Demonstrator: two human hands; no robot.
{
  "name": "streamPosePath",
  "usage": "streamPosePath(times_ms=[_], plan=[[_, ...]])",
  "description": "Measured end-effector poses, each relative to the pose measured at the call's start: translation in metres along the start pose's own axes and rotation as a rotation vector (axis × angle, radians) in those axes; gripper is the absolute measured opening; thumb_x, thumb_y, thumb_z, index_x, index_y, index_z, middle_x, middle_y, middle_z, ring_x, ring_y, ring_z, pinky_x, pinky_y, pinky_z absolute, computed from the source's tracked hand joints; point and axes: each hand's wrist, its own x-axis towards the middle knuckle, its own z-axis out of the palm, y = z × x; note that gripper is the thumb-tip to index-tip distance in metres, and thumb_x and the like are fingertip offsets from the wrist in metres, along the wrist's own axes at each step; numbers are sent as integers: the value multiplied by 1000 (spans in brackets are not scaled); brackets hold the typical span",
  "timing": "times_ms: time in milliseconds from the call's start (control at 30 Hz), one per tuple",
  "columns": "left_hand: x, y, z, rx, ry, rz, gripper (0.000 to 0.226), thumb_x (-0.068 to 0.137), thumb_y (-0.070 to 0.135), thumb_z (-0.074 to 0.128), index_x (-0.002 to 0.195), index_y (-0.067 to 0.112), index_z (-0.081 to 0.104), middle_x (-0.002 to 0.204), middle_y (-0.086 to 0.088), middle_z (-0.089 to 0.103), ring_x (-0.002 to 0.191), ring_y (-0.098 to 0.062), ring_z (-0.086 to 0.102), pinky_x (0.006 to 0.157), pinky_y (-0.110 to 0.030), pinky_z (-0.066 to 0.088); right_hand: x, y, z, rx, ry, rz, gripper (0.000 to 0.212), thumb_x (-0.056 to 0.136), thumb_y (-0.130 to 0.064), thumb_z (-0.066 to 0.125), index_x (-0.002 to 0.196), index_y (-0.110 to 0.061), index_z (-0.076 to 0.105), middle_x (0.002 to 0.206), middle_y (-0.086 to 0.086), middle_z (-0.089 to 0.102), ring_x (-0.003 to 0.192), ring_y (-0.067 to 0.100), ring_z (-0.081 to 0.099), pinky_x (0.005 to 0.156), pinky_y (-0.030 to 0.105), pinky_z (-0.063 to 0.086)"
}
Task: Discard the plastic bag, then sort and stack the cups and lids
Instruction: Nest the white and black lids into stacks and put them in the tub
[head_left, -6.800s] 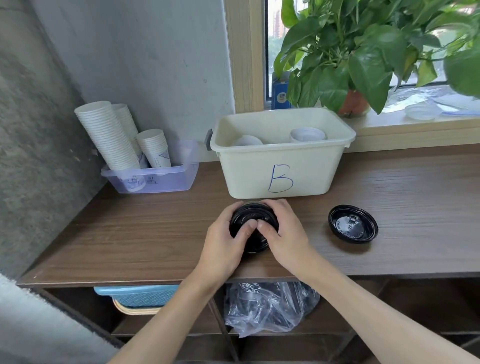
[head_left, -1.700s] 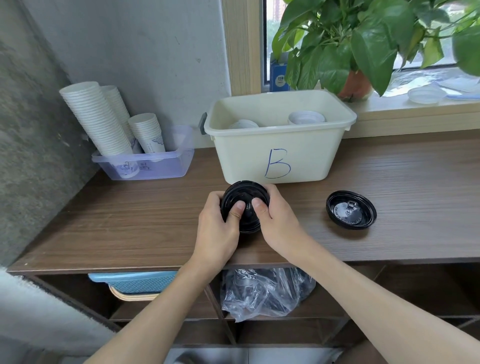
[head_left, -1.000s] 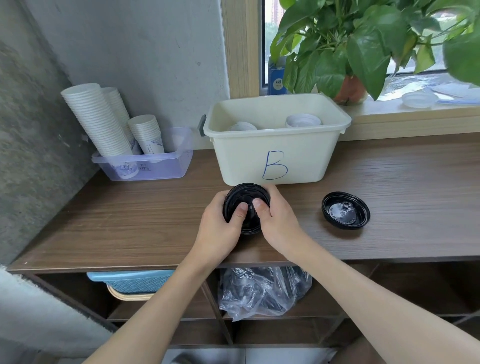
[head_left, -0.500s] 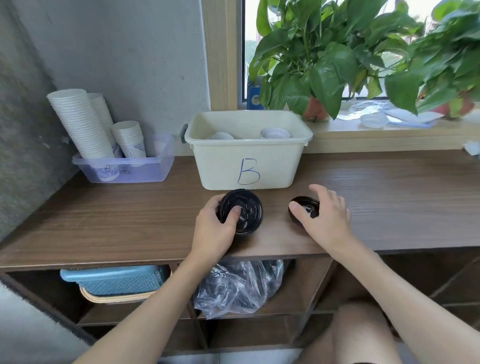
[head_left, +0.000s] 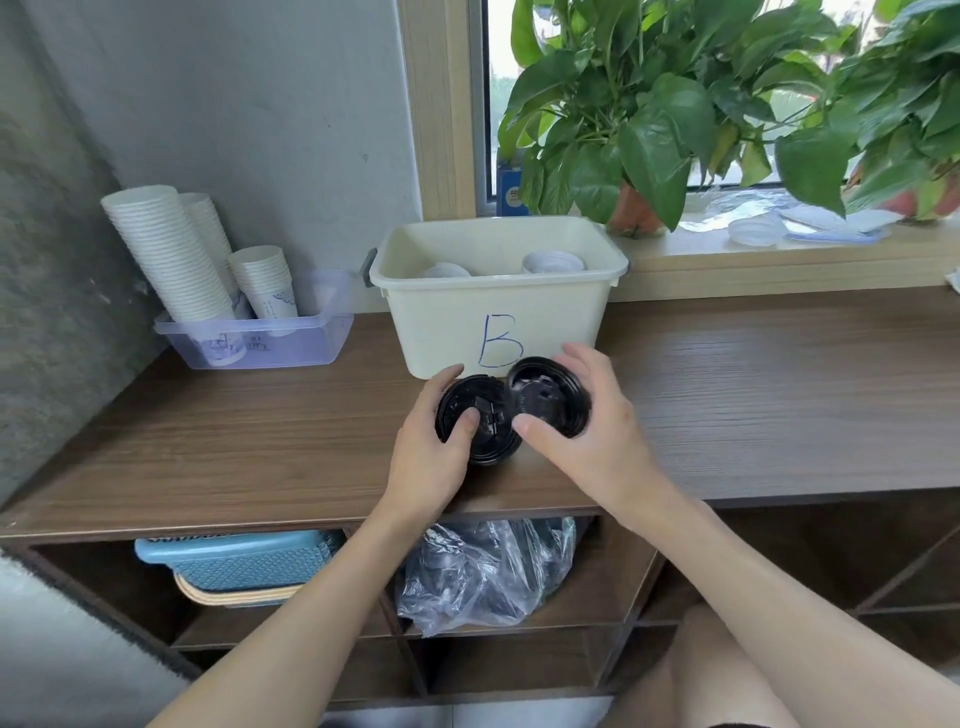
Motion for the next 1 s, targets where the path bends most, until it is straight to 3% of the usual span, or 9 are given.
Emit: streamPosePath(times_ms=[100,200,367,500,600,700,800,900,1000], plan=[[0,1,-4,-4,-16,-1,41,98,18,53,137,30,49,130,20,58,122,3,50,106,-23,37,-2,-6,16,35,-71,-54,81,67,-33,81,136,-26,38,134,-11,51,124,1,47,103,19,36],[-1,4,-8,-9,-20,-24,31,105,29,40,135,32,48,126,24,56,118,7,48,103,-23,36,-2,-5,24,2,-86,-86,79,68,-30,82,135,-24,41,130,-12,51,122,0,46,101,12,35],[-5,4,-11,-36,-64,14,50,102,49,21,140,26,44,130,16,57,122,5,49,104,-22,36,2,-5,33,-76,-126,-144,81,67,-26,83,136,-21,41,132,-9,49,121,0,44,99,4,29],[-4,2,-10,-111,-112,-52,56,97,61,17,137,33,44,129,22,56,124,3,48,110,-33,37,4,-5,36,-75,-184,-144,83,68,-30,83,138,-24,39,133,-14,46,122,-5,41,99,3,27],[-4,3,-12,-197,-150,-108,60,87,71,29,135,38,45,127,23,58,124,2,50,110,-35,37,3,-3,39,-61,-223,-109,85,68,-33,83,139,-28,37,133,-18,45,122,-7,41,99,4,29],[-2,4,-12,-179,-131,-131,52,83,56,47,131,36,46,116,26,61,112,8,54,105,-31,42,4,-3,41,-56,-250,-108,87,68,-33,83,140,-29,35,134,-18,45,122,-7,41,98,3,29],[-2,4,-9,-130,-79,-114,47,83,34,45,129,33,47,112,25,60,107,10,54,99,-27,44,6,-1,39,14,-313,-71,83,73,-27,81,141,-30,33,137,-20,43,126,-9,39,101,5,27],[-2,4,-6,-82,-25,-68,40,85,31,43,125,31,48,109,28,59,104,14,53,92,-14,40,6,4,40,236,-336,71,49,92,-22,60,133,-36,37,133,-18,50,126,-4,44,108,22,32],[-3,5,-5,-80,-17,-42,36,87,28,45,123,30,48,106,28,59,102,13,54,86,-5,38,11,8,44,227,-270,164,32,101,-27,41,131,-21,49,124,-9,60,119,3,52,108,35,38]])
